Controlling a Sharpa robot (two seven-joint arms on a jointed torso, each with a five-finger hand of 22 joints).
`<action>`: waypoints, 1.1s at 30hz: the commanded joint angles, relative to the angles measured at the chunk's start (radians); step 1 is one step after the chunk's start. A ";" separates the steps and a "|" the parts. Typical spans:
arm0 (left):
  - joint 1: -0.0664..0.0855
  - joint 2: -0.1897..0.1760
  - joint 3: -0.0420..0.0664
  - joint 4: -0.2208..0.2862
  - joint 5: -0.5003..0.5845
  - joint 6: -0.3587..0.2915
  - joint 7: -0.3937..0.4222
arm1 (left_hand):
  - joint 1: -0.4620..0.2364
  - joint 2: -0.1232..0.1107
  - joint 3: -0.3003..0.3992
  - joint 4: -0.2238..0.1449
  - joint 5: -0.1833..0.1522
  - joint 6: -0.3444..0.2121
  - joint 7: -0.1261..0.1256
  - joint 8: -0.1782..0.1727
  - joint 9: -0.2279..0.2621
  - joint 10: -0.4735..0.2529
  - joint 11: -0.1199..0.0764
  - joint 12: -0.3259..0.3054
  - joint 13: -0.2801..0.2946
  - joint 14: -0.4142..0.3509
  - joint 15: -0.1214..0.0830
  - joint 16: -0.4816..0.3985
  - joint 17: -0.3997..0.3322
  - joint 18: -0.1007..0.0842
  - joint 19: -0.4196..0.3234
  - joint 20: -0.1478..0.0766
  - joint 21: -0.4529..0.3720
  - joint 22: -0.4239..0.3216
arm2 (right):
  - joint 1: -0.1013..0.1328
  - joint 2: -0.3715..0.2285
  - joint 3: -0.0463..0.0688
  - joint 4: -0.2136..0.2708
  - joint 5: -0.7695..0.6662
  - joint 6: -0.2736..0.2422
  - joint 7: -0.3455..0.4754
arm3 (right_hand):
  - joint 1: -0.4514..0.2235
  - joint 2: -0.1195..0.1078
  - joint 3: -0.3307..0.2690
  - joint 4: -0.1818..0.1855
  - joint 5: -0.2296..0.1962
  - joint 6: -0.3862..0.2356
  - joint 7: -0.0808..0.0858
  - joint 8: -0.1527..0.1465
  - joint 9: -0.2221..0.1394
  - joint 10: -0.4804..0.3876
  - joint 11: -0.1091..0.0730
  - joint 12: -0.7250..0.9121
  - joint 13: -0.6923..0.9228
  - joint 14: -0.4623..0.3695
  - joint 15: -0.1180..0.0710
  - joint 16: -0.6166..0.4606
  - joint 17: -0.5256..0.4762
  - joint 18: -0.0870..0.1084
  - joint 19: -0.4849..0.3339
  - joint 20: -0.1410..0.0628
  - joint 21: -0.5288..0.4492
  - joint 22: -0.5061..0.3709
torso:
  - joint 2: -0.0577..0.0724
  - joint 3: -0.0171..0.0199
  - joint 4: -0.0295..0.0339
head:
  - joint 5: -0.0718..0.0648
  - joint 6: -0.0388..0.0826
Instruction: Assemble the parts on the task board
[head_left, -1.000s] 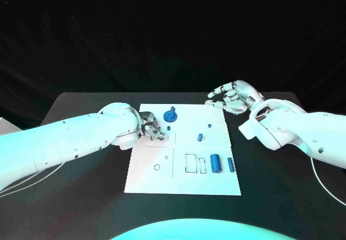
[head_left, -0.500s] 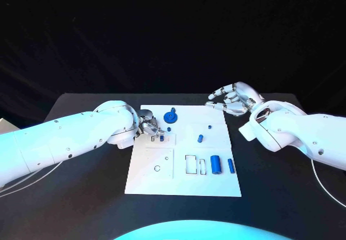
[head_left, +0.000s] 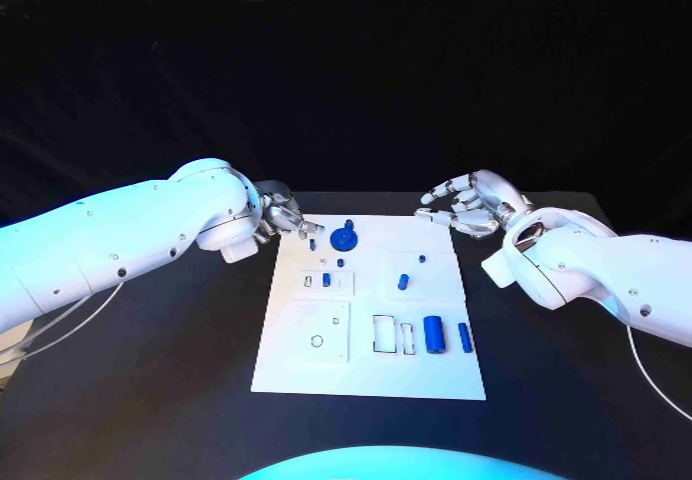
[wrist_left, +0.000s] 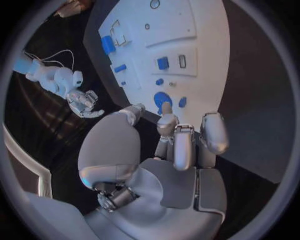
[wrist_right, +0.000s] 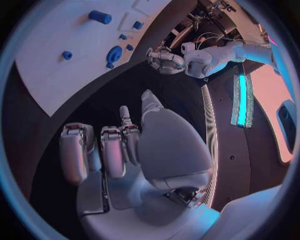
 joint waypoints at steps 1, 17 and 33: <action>0.008 0.022 0.001 -0.041 0.030 0.029 0.017 | 0.020 0.003 -0.012 -0.001 0.007 -0.013 0.013 -0.025 -0.017 -0.029 0.009 -0.028 -0.038 0.052 0.012 -0.008 0.100 0.008 -0.015 0.003 -0.010 -0.014 | -0.001 0.002 0.000 -0.002 0.000 0.007 0.009 | -0.010 -0.001 -0.010 0.000 0.005 -0.009 0.000 0.004 -0.001 -0.002 0.004 -0.003 0.153 0.082 0.004 -0.005 0.169 0.010 0.040 0.007 -0.004 0.176 | 0.003 -0.0016 -0.0003 | 0.001 0.004; 0.016 0.175 -0.030 -0.298 -0.038 0.126 0.030 | 0.039 0.010 -0.025 0.000 0.008 -0.026 0.028 -0.060 -0.051 -0.060 0.022 -0.056 -0.078 0.046 0.025 -0.014 0.087 0.012 -0.030 0.014 -0.023 -0.033 | -0.001 0.008 0.000 -0.006 0.000 0.009 0.009 | -0.011 -0.001 -0.010 -0.001 0.006 -0.010 0.000 0.004 -0.001 -0.002 0.004 -0.004 0.153 0.082 0.004 -0.005 0.169 0.010 0.041 0.007 -0.003 0.177 | 0.010 -0.0038 -0.0040 | 0.006 0.010; 0.012 0.244 -0.047 -0.401 -0.027 0.159 0.044 | 0.033 0.015 -0.031 0.001 0.004 -0.023 0.029 -0.064 -0.057 -0.061 0.024 -0.054 -0.077 0.047 0.027 -0.012 0.092 0.012 -0.030 0.017 -0.023 -0.032 | -0.001 0.013 0.000 -0.013 0.000 0.016 0.005 | -0.012 0.000 -0.010 -0.001 0.007 -0.010 0.000 0.004 -0.001 -0.003 0.004 -0.004 0.152 0.082 0.004 -0.005 0.169 0.010 0.040 0.007 -0.006 0.175 | 0.014 -0.0042 -0.0051 | 0.015 0.010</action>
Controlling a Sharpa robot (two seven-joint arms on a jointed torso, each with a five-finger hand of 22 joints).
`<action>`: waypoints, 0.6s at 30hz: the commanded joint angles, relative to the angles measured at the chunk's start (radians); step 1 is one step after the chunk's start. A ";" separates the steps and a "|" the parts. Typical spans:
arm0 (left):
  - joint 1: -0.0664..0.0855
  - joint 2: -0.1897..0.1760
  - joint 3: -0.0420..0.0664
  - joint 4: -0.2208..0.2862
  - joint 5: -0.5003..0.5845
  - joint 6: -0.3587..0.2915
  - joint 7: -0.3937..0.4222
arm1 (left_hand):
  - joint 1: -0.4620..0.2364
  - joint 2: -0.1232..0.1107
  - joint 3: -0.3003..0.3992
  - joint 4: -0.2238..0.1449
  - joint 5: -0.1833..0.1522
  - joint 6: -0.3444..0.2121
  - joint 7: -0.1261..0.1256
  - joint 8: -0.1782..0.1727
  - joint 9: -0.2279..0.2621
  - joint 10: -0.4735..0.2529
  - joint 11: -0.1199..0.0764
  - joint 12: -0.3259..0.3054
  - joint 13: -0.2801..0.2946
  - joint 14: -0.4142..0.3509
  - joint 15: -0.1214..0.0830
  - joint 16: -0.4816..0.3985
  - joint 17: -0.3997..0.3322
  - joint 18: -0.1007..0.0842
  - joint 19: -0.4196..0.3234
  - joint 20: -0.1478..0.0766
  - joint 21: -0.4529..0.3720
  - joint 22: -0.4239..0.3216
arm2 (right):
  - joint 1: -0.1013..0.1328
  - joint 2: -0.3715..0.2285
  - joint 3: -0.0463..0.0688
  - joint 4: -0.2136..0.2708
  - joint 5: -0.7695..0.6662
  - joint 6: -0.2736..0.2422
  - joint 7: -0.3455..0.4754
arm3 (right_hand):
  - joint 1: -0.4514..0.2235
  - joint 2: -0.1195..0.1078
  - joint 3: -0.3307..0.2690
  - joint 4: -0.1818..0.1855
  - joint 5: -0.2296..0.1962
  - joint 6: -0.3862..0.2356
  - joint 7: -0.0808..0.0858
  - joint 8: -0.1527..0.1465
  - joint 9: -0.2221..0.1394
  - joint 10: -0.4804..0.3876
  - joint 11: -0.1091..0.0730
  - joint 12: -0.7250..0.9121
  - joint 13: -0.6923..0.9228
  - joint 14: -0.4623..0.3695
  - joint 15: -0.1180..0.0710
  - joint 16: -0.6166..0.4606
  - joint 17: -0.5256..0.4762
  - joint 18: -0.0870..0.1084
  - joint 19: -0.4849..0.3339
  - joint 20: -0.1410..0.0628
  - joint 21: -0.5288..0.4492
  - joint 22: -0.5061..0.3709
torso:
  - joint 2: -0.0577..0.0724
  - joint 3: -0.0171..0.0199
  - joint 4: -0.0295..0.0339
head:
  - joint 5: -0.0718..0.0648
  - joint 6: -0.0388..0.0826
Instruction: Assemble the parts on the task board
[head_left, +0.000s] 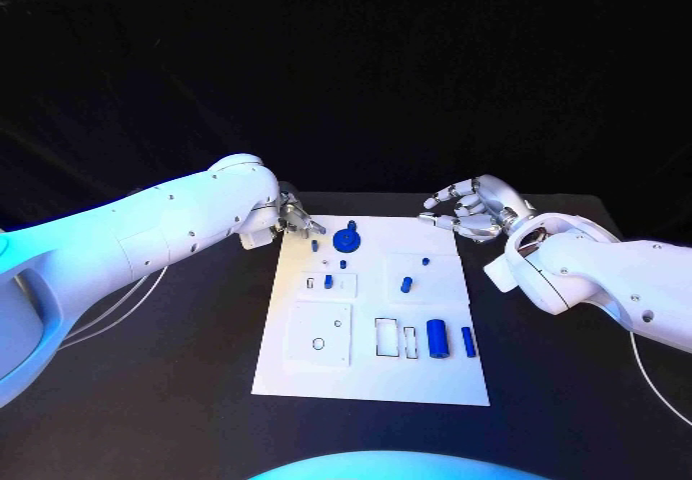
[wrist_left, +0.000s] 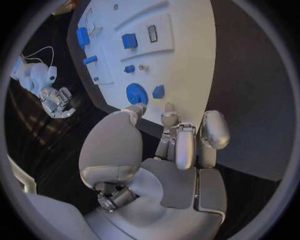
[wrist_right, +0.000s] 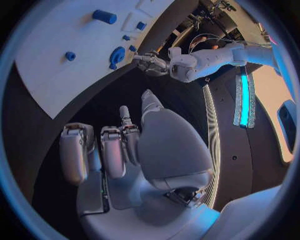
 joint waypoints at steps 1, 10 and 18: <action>-0.001 0.008 0.000 -0.007 0.007 0.033 0.022 | 0.004 0.004 -0.006 -0.002 -0.001 0.000 0.006 -0.006 -0.002 -0.005 0.002 0.000 0.001 0.047 0.009 -0.002 0.092 0.012 -0.003 0.000 -0.003 0.001 | -0.001 0.002 0.000 -0.001 -0.003 0.015 0.006 | -0.012 0.000 -0.005 -0.001 0.007 -0.010 0.000 0.004 -0.001 -0.003 0.004 -0.004 0.152 0.082 0.004 -0.005 0.169 0.010 0.040 0.007 -0.006 0.175 | -0.001 0.0010 0.0009 | -0.001 -0.003; -0.005 0.012 -0.002 -0.018 0.013 0.054 0.026 | 0.017 0.014 -0.009 -0.005 -0.001 0.020 0.001 -0.003 -0.009 0.003 -0.002 0.008 0.008 0.053 0.007 0.007 0.109 0.009 0.010 0.002 0.005 0.017 | -0.001 0.005 0.000 -0.003 -0.003 0.015 0.006 | -0.012 0.000 -0.005 -0.001 0.007 -0.010 0.000 0.004 -0.001 -0.003 0.004 -0.004 0.152 0.082 0.004 -0.005 0.169 0.010 0.040 0.007 -0.006 0.175 | -0.002 0.0000 0.0023 | -0.003 -0.004; -0.007 0.013 -0.002 -0.024 0.018 0.063 0.031 | 0.036 0.018 -0.008 -0.005 -0.001 0.030 -0.002 -0.002 -0.013 0.009 -0.005 0.014 0.015 0.056 0.004 0.012 0.118 0.007 0.018 0.001 0.010 0.028 | -0.001 0.006 0.000 -0.004 -0.003 0.015 0.006 | -0.012 0.002 -0.005 -0.002 0.007 -0.010 0.000 0.004 -0.001 -0.002 0.004 -0.004 0.152 0.082 0.004 -0.006 0.169 0.011 0.039 0.007 -0.006 0.175 | -0.002 0.0013 0.0016 | -0.005 -0.005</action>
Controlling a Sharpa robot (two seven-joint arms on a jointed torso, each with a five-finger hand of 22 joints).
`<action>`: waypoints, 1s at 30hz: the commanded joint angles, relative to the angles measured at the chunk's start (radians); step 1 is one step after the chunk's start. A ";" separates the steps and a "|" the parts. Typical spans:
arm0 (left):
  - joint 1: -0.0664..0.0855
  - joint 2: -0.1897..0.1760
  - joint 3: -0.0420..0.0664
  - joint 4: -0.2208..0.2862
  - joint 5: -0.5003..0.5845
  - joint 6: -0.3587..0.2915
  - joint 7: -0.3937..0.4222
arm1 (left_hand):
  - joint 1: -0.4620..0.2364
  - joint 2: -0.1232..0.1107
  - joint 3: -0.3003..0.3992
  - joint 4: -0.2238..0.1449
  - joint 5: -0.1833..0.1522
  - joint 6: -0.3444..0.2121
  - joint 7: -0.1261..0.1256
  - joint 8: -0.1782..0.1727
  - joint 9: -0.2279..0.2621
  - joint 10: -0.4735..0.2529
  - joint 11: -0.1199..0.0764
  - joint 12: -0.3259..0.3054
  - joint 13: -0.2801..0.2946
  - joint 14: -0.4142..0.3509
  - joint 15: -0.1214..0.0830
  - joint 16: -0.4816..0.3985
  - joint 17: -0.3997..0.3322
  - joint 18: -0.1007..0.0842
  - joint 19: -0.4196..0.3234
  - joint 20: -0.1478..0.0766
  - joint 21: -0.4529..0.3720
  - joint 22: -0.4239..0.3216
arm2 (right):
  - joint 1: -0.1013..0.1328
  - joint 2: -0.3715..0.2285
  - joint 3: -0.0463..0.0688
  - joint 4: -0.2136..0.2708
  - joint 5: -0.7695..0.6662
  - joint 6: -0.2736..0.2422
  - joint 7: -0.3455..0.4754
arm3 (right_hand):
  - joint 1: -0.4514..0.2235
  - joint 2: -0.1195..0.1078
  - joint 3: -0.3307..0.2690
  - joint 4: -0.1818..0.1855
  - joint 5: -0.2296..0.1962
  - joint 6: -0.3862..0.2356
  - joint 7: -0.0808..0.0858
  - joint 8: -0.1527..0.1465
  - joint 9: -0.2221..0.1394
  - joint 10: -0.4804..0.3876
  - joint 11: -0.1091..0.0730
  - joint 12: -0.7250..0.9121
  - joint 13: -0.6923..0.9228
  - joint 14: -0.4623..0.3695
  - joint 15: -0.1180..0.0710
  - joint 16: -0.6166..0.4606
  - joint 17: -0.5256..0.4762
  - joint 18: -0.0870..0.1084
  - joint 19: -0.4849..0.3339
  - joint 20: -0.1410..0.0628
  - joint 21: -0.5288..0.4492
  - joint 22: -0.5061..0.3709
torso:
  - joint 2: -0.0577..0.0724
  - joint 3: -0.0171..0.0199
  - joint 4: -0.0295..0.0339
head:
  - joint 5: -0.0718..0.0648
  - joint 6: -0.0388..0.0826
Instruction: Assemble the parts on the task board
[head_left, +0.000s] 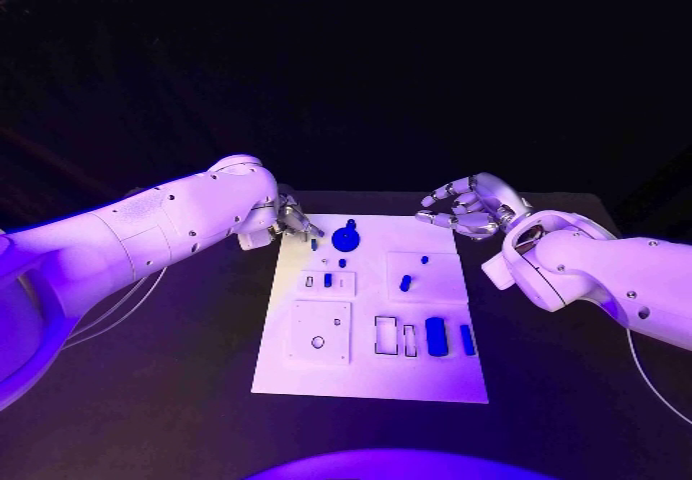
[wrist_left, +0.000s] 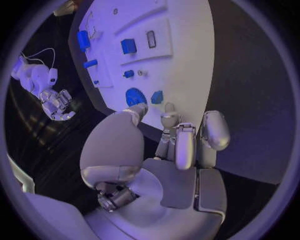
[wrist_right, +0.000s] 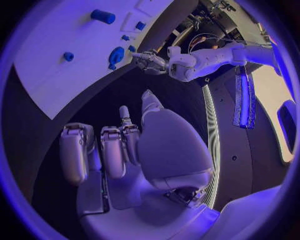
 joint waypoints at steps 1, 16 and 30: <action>0.000 0.004 0.000 0.000 0.012 0.028 0.017 | 0.009 0.002 -0.003 0.000 -0.001 0.009 0.002 -0.002 -0.001 0.005 -0.001 0.006 0.001 0.056 0.004 0.005 0.118 0.007 0.009 -0.001 0.005 0.002 | 0.000 0.001 0.000 0.000 -0.003 0.014 0.006 | -0.007 -0.004 -0.006 -0.002 0.003 -0.007 -0.003 0.004 -0.001 -0.002 0.004 -0.004 0.152 0.082 0.004 -0.006 0.169 0.011 0.039 0.007 -0.007 0.174 | 0.000 0.0004 0.0001 | 0.000 0.000; -0.002 0.012 0.000 -0.008 0.023 0.044 0.027 | 0.033 0.017 0.003 0.000 -0.001 0.026 -0.003 0.000 -0.008 0.015 -0.005 0.013 0.009 0.060 0.001 0.011 0.129 0.006 0.015 -0.002 0.010 0.011 | 0.000 0.004 0.000 -0.001 -0.003 0.014 0.005 | -0.006 -0.002 -0.005 -0.002 0.004 -0.007 -0.003 0.005 -0.001 -0.001 0.004 -0.002 0.153 0.082 0.004 -0.006 0.169 0.010 0.040 0.007 -0.006 0.175 | 0.000 0.0015 -0.0003 | -0.001 -0.002; -0.003 0.015 -0.002 -0.010 0.023 0.054 0.029 | 0.075 0.036 0.017 -0.003 -0.001 0.040 -0.010 0.001 -0.013 0.019 -0.011 0.014 0.009 0.061 -0.004 0.013 0.132 0.005 0.016 -0.006 0.011 0.014 | 0.000 0.004 0.000 -0.001 -0.003 0.015 0.004 | -0.006 -0.001 -0.005 -0.003 0.005 -0.007 -0.003 0.005 -0.001 -0.002 0.004 -0.003 0.153 0.082 0.004 -0.006 0.169 0.011 0.039 0.007 -0.007 0.174 | 0.000 0.0014 0.0004 | -0.002 -0.006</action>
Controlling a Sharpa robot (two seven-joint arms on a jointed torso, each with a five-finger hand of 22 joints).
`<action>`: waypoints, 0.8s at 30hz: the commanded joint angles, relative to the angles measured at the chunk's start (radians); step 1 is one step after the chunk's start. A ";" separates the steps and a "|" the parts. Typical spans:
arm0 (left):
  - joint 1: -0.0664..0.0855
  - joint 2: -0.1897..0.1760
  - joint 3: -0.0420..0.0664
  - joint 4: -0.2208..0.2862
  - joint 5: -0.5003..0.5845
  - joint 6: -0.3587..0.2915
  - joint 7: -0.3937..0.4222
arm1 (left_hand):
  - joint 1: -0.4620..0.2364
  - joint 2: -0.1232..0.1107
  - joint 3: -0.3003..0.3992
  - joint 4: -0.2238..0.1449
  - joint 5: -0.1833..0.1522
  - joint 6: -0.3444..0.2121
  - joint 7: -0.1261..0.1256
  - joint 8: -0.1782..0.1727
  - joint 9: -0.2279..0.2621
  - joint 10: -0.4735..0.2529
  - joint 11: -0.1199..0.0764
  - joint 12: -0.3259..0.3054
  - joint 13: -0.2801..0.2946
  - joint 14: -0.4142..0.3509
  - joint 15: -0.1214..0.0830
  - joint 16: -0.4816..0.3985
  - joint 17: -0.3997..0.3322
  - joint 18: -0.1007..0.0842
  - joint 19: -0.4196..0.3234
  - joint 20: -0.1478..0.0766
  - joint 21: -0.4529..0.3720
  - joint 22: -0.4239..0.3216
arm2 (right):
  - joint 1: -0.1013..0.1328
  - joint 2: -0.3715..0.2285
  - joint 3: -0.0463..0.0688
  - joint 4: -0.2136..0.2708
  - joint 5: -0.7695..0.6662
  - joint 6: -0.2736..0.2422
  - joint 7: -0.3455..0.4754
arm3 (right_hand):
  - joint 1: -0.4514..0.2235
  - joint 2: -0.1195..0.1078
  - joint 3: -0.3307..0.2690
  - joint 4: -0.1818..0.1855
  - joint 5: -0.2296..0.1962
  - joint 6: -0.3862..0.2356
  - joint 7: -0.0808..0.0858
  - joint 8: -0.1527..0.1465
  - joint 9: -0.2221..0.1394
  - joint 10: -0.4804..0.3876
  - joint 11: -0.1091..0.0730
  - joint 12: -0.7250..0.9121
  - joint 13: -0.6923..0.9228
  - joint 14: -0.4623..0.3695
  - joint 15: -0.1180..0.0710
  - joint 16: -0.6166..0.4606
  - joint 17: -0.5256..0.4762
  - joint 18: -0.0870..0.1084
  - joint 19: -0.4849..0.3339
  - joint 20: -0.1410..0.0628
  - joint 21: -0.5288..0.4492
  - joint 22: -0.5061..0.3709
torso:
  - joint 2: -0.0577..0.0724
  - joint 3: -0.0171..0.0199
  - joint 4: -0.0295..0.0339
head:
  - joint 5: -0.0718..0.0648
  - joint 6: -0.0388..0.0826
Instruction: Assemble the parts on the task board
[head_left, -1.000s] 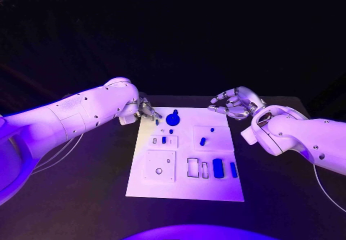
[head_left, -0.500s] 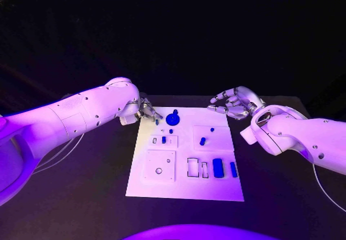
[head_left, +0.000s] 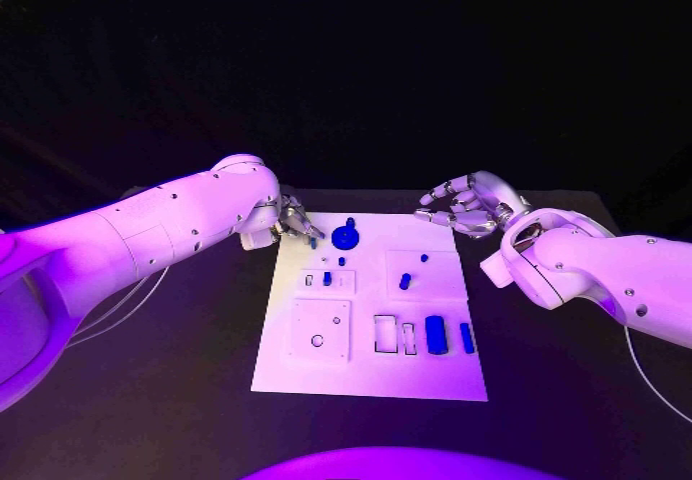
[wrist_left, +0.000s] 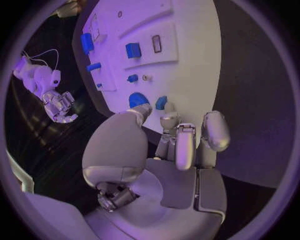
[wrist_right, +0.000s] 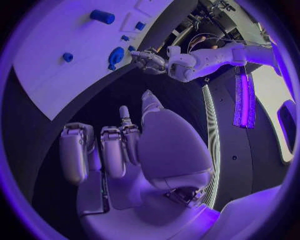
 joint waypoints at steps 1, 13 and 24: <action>0.000 0.003 0.000 0.000 0.007 0.021 0.013 | 0.017 0.000 0.009 0.000 -0.001 0.009 -0.001 0.001 -0.002 0.008 -0.001 0.003 0.001 0.062 -0.005 0.003 0.132 0.005 0.007 0.000 0.007 0.002 | -0.001 0.001 0.000 0.000 -0.003 0.013 0.005 | -0.006 -0.001 -0.005 -0.003 0.005 -0.007 -0.003 0.005 -0.001 -0.002 0.004 -0.003 0.153 0.082 0.004 -0.006 0.168 0.011 0.040 0.007 -0.003 0.175 | 0.000 0.0001 0.0009 | -0.001 -0.001; 0.000 0.002 0.000 -0.002 0.021 0.010 0.015 | 0.138 0.038 0.103 -0.024 -0.004 0.009 -0.017 0.037 0.035 0.011 -0.016 -0.002 -0.003 0.062 -0.019 0.004 0.134 0.005 0.008 -0.010 0.008 0.007 | -0.001 0.001 0.000 0.000 -0.003 0.012 0.006 | -0.004 0.001 -0.004 -0.003 0.006 -0.006 -0.003 0.005 -0.001 -0.001 0.004 -0.002 0.154 0.082 0.004 -0.006 0.167 0.011 0.040 0.007 -0.003 0.175 | 0.000 -0.0003 0.0006 | 0.000 -0.003; 0.000 -0.004 0.000 0.000 0.039 -0.012 0.025 | 0.156 0.008 0.333 -0.108 -0.004 -0.019 -0.014 0.087 0.109 0.024 -0.016 -0.004 -0.005 0.065 -0.018 0.008 0.142 0.003 0.014 -0.013 0.013 0.021 | -0.001 0.001 0.000 0.000 -0.003 0.013 0.006 | -0.001 0.004 -0.003 -0.004 0.012 -0.006 -0.004 0.006 -0.001 -0.001 0.004 -0.002 0.153 0.081 0.003 -0.006 0.167 0.011 0.039 0.007 -0.004 0.174 | -0.001 -0.0001 0.0004 | 0.002 -0.005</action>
